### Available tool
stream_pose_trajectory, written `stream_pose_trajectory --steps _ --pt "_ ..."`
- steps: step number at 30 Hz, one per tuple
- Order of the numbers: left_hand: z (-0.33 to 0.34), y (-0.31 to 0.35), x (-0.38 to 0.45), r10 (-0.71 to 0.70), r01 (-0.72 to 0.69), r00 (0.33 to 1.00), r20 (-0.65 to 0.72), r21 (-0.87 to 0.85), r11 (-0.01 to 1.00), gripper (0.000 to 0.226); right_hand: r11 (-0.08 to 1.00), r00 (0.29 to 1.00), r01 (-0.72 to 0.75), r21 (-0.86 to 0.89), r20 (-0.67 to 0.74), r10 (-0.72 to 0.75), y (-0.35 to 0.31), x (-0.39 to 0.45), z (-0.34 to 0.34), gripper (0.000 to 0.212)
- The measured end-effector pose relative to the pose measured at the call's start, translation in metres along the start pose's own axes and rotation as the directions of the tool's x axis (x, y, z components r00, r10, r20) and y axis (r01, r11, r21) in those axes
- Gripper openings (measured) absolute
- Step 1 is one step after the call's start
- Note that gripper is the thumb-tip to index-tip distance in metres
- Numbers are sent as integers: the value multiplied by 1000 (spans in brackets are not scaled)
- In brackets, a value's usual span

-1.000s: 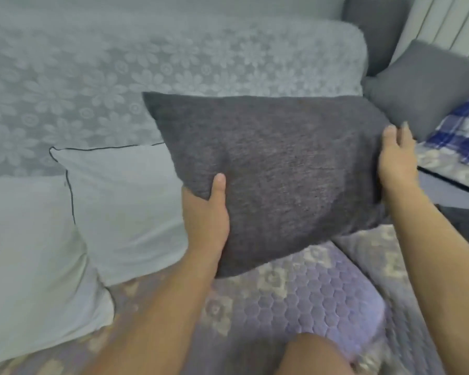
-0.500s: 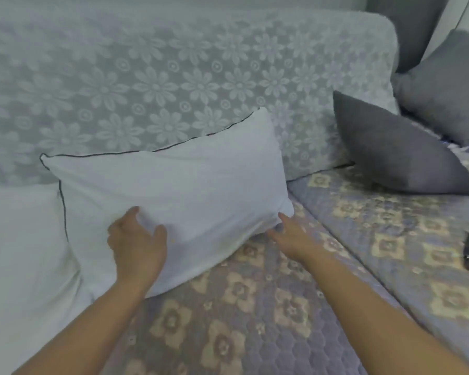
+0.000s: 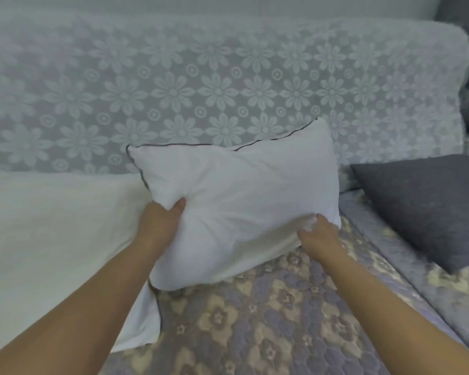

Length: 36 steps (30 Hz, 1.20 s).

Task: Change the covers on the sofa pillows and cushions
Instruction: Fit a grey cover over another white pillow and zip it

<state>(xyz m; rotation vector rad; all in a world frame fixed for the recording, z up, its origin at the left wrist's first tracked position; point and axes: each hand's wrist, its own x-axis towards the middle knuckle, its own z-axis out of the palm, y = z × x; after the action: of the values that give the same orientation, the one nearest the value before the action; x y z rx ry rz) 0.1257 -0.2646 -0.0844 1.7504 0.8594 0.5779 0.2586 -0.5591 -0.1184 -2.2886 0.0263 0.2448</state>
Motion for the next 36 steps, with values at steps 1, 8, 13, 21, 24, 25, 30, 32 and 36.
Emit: stream_pose_trajectory --steps 1,8,13,21,24,25,30,32,36 --pt "-7 17 -14 62 -62 998 -33 13 998 45 996 989 84 15 -125 -82 -11 -11 -3 62" --pt "-155 58 -142 245 -267 950 -192 -101 958 18 684 515 727 -51 -618 -594 -108 -130 -10 26" --pt "-268 -49 -119 -301 348 934 -191 307 886 85 638 667 731 -243 57 -743 -140 -175 67 43" --pt "-323 -124 -153 -188 201 979 -75 242 949 70 387 432 901 -196 333 -838 -169 -294 190 48" --pt "-355 -131 -153 -180 190 982 -62 250 950 51 313 348 937 -155 483 -803 -212 -319 221 54" --pt "-370 -136 -150 -172 191 981 -91 271 944 48 296 328 944 -145 507 -797 -227 -324 233 53" --pt "-467 -168 -121 -143 236 955 -258 381 894 47 214 243 970 -119 582 -776 -295 -353 313 52" --pt "-513 -188 -102 -103 263 932 -349 452 852 46 221 229 971 -92 615 -754 -316 -370 349 52" --pt "-605 -224 -66 14 356 802 -597 497 791 54 202 175 979 -33 647 -742 -338 -387 409 50"
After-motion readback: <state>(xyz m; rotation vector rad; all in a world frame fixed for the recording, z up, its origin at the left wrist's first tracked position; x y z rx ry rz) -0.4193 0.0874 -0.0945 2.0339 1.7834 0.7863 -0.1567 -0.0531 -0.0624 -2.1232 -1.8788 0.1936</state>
